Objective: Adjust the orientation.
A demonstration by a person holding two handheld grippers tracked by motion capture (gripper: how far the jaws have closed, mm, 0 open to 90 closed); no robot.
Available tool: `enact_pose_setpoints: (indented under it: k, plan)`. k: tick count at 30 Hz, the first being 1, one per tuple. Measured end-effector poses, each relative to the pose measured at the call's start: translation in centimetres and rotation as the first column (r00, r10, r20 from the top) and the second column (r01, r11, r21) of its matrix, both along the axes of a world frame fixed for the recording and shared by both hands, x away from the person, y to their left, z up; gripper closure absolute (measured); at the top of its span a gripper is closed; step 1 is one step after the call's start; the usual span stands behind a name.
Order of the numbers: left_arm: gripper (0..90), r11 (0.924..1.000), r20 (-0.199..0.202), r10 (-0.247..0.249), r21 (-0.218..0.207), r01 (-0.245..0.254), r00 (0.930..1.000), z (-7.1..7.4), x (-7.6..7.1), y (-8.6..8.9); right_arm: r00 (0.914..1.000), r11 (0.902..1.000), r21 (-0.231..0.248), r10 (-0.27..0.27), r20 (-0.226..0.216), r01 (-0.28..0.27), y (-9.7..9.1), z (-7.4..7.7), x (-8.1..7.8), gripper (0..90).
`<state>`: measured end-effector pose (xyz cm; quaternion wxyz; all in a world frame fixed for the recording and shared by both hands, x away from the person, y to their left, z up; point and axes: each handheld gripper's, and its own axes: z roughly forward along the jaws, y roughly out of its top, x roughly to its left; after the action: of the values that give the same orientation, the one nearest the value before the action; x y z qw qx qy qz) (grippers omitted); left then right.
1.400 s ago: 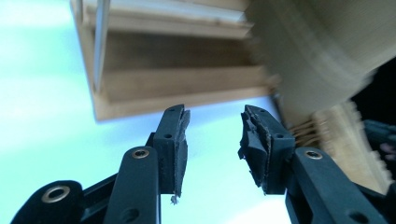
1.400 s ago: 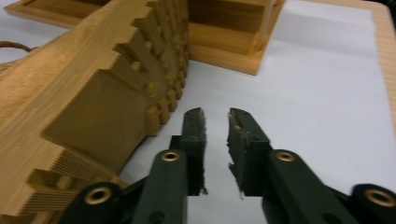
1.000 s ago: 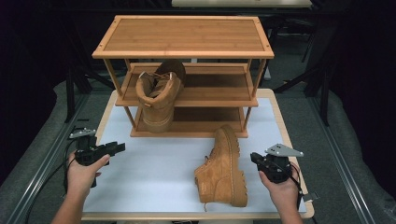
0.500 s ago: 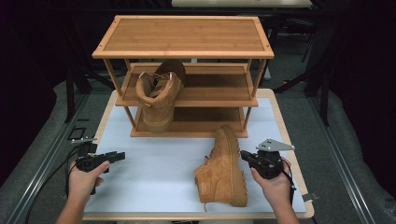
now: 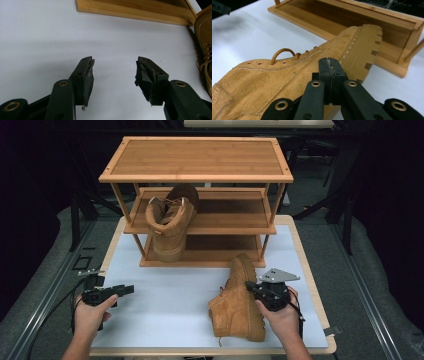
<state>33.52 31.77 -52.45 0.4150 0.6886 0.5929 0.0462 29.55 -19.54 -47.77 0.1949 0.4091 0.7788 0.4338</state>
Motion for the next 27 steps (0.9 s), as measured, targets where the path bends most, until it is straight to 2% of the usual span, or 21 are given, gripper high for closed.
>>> enact_pose_setpoints:
  k: [1,2,4,6,7,9,10,13,16,17,18,19,20,21,22,23,24,26,27]
  plan:
    - [47.4,1.0000,0.001,0.001,-0.001,-0.001,1.0000,0.0,0.0,0.0,0.9992,0.9991,-0.016,-0.040,-0.003,0.040,-0.3,0.1,-0.1,90.0]
    - [47.3,1.0000,0.000,0.004,-0.003,-0.004,1.0000,0.0,-0.1,0.0,0.9997,0.9995,0.025,-0.018,-0.019,0.018,-0.9,0.0,-0.1,90.0]
    - [47.3,1.0000,0.000,0.005,-0.002,-0.005,1.0000,0.1,-0.2,0.1,0.9978,0.9961,0.064,-0.060,-0.028,0.062,-1.9,-0.1,-0.2,90.0]
    - [47.1,1.0000,0.003,0.009,0.001,-0.009,1.0000,0.0,-0.2,0.3,0.9966,0.9905,0.112,-0.076,-0.033,0.079,-3.0,-0.4,-0.3,90.0]
    - [47.1,0.9999,-0.002,0.016,-0.002,-0.016,0.9999,-0.1,-0.3,0.3,0.9952,0.9886,0.118,-0.089,-0.038,0.093,-3.6,-0.4,-0.4,90.0]
    - [47.0,0.9998,-0.001,0.021,-0.001,-0.021,0.9998,-0.1,-0.3,0.5,0.9907,0.9823,0.131,-0.129,-0.041,0.134,-4.6,-0.7,-0.5,90.0]
    - [47.0,0.9997,-0.002,0.024,-0.004,-0.024,0.9997,-0.1,-0.3,0.6,0.9919,0.9795,0.159,-0.117,-0.050,0.123,-5.3,-0.9,-0.5,90.0]
    - [47.0,0.9997,0.000,0.024,-0.006,-0.024,0.9997,0.0,-0.3,0.6,0.9817,0.9659,0.179,-0.177,-0.070,0.187,-7.0,-1.7,-0.4,90.0]
    - [47.0,0.9997,0.001,0.025,-0.007,-0.025,0.9997,-0.1,-0.2,0.4,0.9655,0.9557,0.168,-0.219,-0.140,0.242,-8.7,-2.5,-0.3,90.0]
    - [46.9,0.9997,0.000,0.022,-0.007,-0.022,0.9998,-0.1,-0.2,0.4,0.9581,0.9484,0.170,-0.243,-0.152,0.268,-9.0,-2.8,-0.2,90.0]
    - [46.9,0.9999,-0.002,0.017,-0.002,-0.017,0.9999,-0.1,-0.1,0.3,0.9573,0.9472,0.182,-0.234,-0.169,0.264,-9.4,-3.1,-0.1,90.0]
    - [46.9,0.9999,-0.003,0.016,-0.004,-0.016,0.9999,-0.1,-0.1,0.2,0.9490,0.9451,0.153,-0.261,-0.177,0.289,-9.6,-3.4,-0.1,90.0]
    - [46.9,0.9998,-0.005,0.017,-0.006,-0.017,0.9998,-0.2,-0.1,0.1,0.9508,0.9504,0.154,-0.238,-0.198,0.270,-9.9,-3.6,0.0,90.0]
    - [46.9,0.9998,-0.004,0.017,-0.005,-0.017,0.9998,-0.2,0.0,0.1,0.9424,0.9461,0.130,-0.268,-0.200,0.297,-10.0,-3.9,0.1,90.0]
    - [46.9,0.9998,-0.004,0.017,-0.005,-0.017,0.9998,-0.2,0.0,0.1,0.9424,0.9461,0.130,-0.268,-0.200,0.297,-10.0,-3.9,0.1,90.0]
    - [46.9,0.9999,-0.003,0.014,-0.004,-0.014,0.9999,-0.2,0.0,0.0,0.9341,0.9538,0.092,-0.256,-0.249,0.286,-10.4,-4.2,0.3,90.0]
    - [46.8,0.9999,-0.005,0.017,-0.004,-0.017,0.9999,-0.2,0.0,0.0,0.9244,0.9464,0.053,-0.298,-0.238,0.319,-10.4,-4.4,0.4,90.0]
    - [46.8,0.9998,-0.008,0.019,-0.004,-0.019,0.9998,-0.3,0.0,0.1,0.9248,0.9500,0.089,-0.266,-0.272,0.299,-11.1,-4.4,0.5,90.0]
    - [46.7,0.9999,-0.005,0.017,-0.003,-0.017,0.9998,-0.3,0.0,0.1,0.9148,0.9496,0.061,-0.277,-0.294,0.307,-11.2,-4.3,0.7,88.2]
